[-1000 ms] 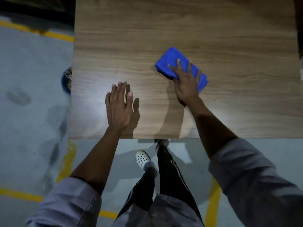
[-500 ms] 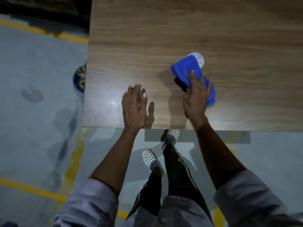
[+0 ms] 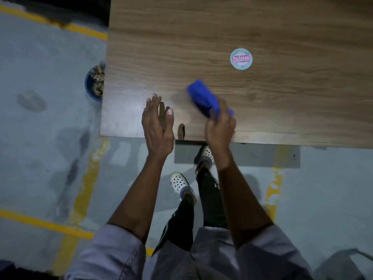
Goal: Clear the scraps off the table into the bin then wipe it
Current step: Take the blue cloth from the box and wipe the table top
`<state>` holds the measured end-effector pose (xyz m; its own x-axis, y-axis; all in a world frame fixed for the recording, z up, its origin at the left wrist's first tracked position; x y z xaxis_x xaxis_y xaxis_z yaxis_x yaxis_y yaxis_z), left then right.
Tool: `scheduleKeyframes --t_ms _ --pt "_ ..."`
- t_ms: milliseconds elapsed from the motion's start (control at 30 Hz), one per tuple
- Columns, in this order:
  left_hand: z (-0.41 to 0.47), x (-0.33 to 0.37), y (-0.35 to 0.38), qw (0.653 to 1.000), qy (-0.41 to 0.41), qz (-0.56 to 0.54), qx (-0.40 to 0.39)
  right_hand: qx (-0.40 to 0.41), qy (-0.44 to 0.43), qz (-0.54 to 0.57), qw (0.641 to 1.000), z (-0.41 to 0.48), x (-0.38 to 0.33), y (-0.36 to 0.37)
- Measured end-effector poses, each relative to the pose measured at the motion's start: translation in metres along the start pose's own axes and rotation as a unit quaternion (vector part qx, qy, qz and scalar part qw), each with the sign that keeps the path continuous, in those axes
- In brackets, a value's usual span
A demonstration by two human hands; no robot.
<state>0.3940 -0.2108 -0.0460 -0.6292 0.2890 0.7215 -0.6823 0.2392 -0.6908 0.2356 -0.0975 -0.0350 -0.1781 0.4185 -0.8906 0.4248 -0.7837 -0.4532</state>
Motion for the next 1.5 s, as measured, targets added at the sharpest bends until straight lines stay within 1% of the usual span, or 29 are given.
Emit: scheduleKeyframes --t_ms 33,67,133,167,267,300,367,433,467,533,600,633,667,700,767,833,867,967,1000,1033,1100,1133,1200,1233,1267,1333,1400,1433,1500 --pt "0.001 -0.003 0.001 1.000 -0.001 0.016 -0.013 0.040 -0.013 -0.033 0.999 0.013 0.005 -0.007" --pt "0.002 -0.008 0.001 0.999 -0.005 0.030 -0.024 0.044 -0.008 -0.070 0.997 0.023 0.012 -0.004" --pt "0.005 -0.019 -0.001 0.998 -0.010 0.047 -0.036 -0.010 0.015 -0.149 0.989 0.028 0.026 0.020" --pt "0.005 -0.025 -0.002 0.998 -0.010 0.045 -0.035 -0.035 -0.003 -0.172 0.984 0.023 0.025 0.034" --pt "0.004 -0.045 -0.007 0.999 -0.025 0.036 -0.026 -0.125 -0.112 -0.147 0.975 -0.027 0.004 0.087" --pt "0.003 -0.049 -0.009 0.999 -0.023 0.039 -0.022 -0.170 -0.126 -0.119 0.970 -0.046 -0.008 0.103" --pt "0.001 -0.050 -0.019 0.999 -0.023 0.041 0.002 -0.265 -0.063 -0.053 0.961 -0.063 -0.030 0.124" --pt "0.005 -0.047 -0.033 0.998 -0.030 0.037 0.033 -0.313 0.011 -0.021 0.950 -0.051 -0.041 0.123" --pt "0.009 -0.048 -0.039 0.998 -0.031 0.034 0.037 -0.295 0.024 0.008 0.955 -0.040 -0.045 0.113" --pt "0.016 -0.053 -0.044 0.999 -0.022 0.035 0.029 -0.179 0.043 0.064 0.981 -0.013 -0.043 0.079" --pt "0.018 -0.064 -0.042 0.999 -0.027 0.029 0.009 -0.054 0.043 0.014 0.998 0.006 -0.026 0.050" --pt "0.017 -0.070 -0.042 0.999 -0.040 0.023 0.005 -0.024 0.042 -0.034 0.998 0.010 -0.013 0.047" --pt "0.016 -0.076 -0.043 0.998 -0.053 0.016 0.005 -0.019 0.035 -0.075 0.996 0.008 0.000 0.053" --pt "0.013 -0.082 -0.045 0.998 -0.063 0.007 0.009 -0.033 0.014 -0.103 0.994 0.003 0.006 0.065" --pt "0.012 -0.089 -0.051 0.996 -0.079 -0.029 0.022 -0.080 -0.068 -0.121 0.987 -0.015 0.001 0.101" --pt "0.018 -0.088 -0.058 0.992 -0.106 -0.054 0.028 -0.153 -0.133 -0.112 0.973 -0.042 -0.014 0.141" --pt "0.021 -0.086 -0.062 0.992 -0.114 -0.048 0.030 -0.199 -0.137 -0.100 0.965 -0.057 -0.026 0.156" --pt "0.028 -0.078 -0.076 0.994 -0.098 0.031 0.029 -0.375 -0.025 -0.029 0.926 -0.089 -0.057 0.188" --pt "0.032 -0.076 -0.082 0.994 -0.089 0.052 0.027 -0.403 0.005 0.001 0.915 -0.090 -0.065 0.187" --pt "0.035 -0.077 -0.086 0.995 -0.082 0.059 0.023 -0.399 0.027 0.033 0.916 -0.086 -0.069 0.180" --pt "0.038 -0.076 -0.092 0.996 -0.072 0.052 0.006 -0.328 0.056 0.089 0.939 -0.068 -0.072 0.151" --pt "0.039 -0.074 -0.091 0.997 -0.064 0.051 0.000 -0.272 0.057 0.104 0.955 -0.055 -0.069 0.132" --pt "0.039 -0.072 -0.086 0.998 -0.055 0.022 -0.017 -0.132 0.047 0.082 0.987 -0.028 -0.051 0.096" --pt "0.040 -0.073 -0.080 0.998 -0.062 -0.004 -0.027 -0.075 0.031 0.065 0.995 -0.016 -0.039 0.083" --pt "0.040 -0.075 -0.074 0.997 -0.069 -0.019 -0.035 -0.042 0.011 0.045 0.998 -0.005 -0.029 0.077" --pt "0.043 -0.079 -0.067 0.998 -0.064 -0.015 -0.025 -0.054 -0.029 -0.034 0.998 0.004 -0.012 0.085" --pt "0.046 -0.085 -0.067 0.997 -0.073 -0.007 0.007 -0.114 -0.090 -0.122 0.982 -0.006 -0.008 0.112" --pt "0.047 -0.087 -0.070 0.996 -0.084 -0.008 0.022 -0.144 -0.129 -0.144 0.971 -0.019 -0.012 0.130" --pt "0.049 -0.090 -0.072 0.994 -0.104 0.003 0.033 -0.211 -0.181 -0.131 0.952 -0.054 -0.029 0.170"
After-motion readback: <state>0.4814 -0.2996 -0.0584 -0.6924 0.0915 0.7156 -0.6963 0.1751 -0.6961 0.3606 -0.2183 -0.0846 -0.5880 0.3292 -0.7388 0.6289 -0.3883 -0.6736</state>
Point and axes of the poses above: each hand's wrist, its own z-axis towards the middle knuckle, its own y-axis out of the palm, x = y × z, the point moved 6 cm from there along z, towards the middle knuckle, and after that the axes turned 14 degrees about z, right-handed, at the moved point
